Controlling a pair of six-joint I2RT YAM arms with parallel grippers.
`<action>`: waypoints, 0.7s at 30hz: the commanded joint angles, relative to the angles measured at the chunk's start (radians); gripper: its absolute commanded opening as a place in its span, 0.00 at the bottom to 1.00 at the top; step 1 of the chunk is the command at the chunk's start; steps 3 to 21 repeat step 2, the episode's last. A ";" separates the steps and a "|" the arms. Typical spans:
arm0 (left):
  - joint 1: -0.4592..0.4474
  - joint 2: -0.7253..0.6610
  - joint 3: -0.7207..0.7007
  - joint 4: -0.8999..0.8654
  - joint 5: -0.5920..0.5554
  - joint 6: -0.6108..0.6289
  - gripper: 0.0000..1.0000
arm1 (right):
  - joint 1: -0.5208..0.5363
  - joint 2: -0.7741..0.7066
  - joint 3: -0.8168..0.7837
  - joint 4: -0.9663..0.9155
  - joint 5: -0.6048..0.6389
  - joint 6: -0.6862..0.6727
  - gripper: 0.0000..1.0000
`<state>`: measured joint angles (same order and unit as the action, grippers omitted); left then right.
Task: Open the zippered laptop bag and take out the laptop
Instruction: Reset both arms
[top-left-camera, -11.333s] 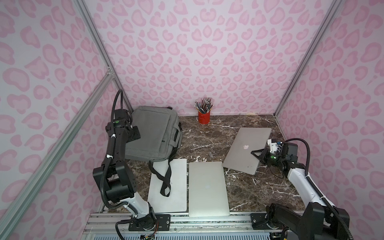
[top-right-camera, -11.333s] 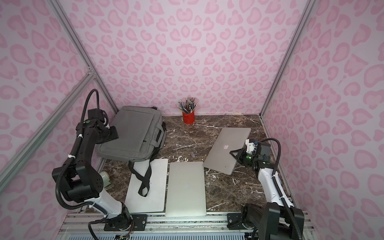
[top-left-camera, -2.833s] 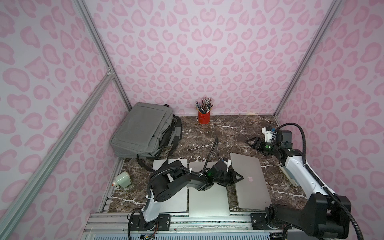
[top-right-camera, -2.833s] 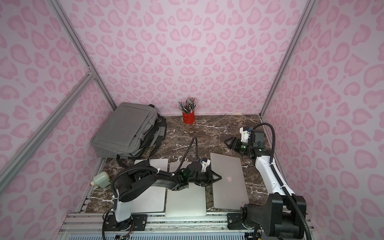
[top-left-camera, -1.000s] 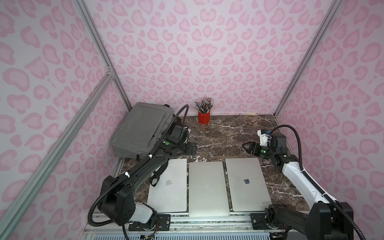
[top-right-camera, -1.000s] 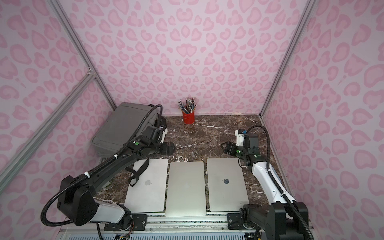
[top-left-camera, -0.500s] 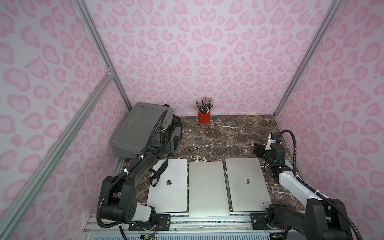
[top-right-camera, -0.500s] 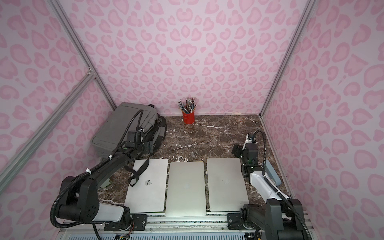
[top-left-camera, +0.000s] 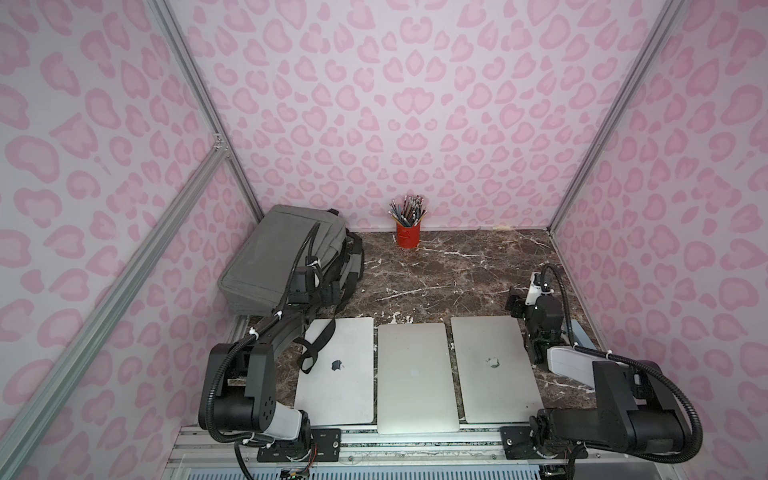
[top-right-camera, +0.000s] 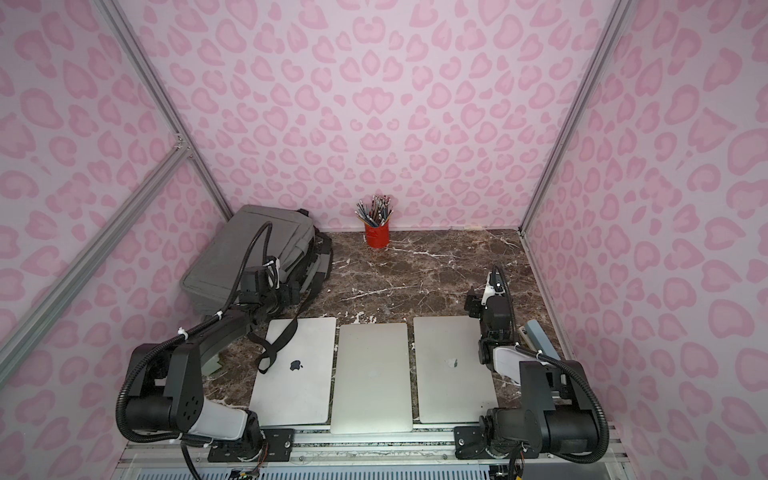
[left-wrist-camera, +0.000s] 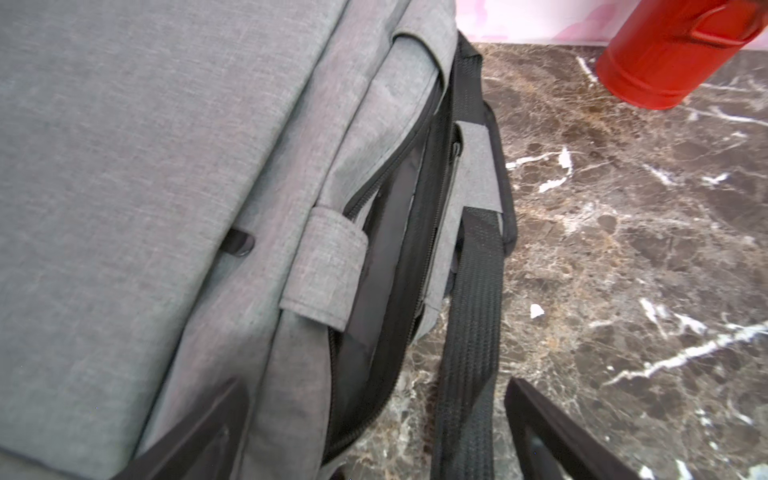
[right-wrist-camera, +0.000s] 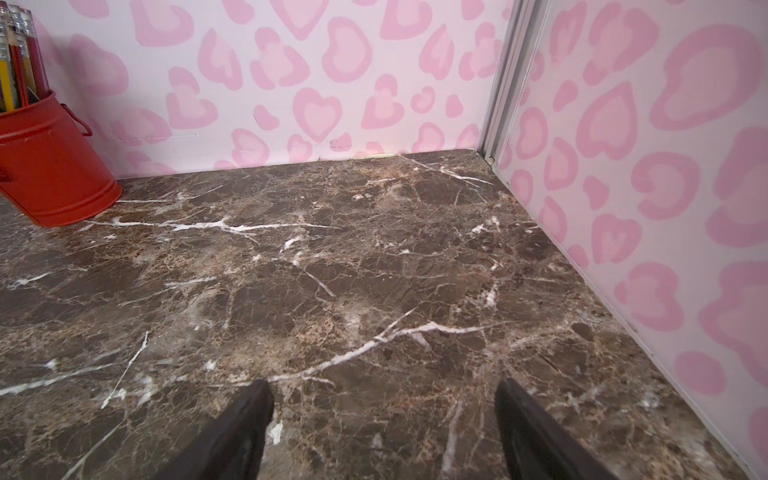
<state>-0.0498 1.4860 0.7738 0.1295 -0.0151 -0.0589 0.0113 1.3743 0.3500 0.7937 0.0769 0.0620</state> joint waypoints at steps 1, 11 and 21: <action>0.003 0.006 0.004 0.044 0.047 0.015 1.00 | 0.001 0.015 -0.003 0.082 0.002 -0.016 0.86; 0.003 0.005 0.001 0.043 0.049 0.017 1.00 | 0.001 0.014 -0.004 0.081 0.000 -0.017 0.86; 0.003 0.005 0.001 0.043 0.049 0.017 1.00 | 0.001 0.014 -0.004 0.081 0.000 -0.017 0.86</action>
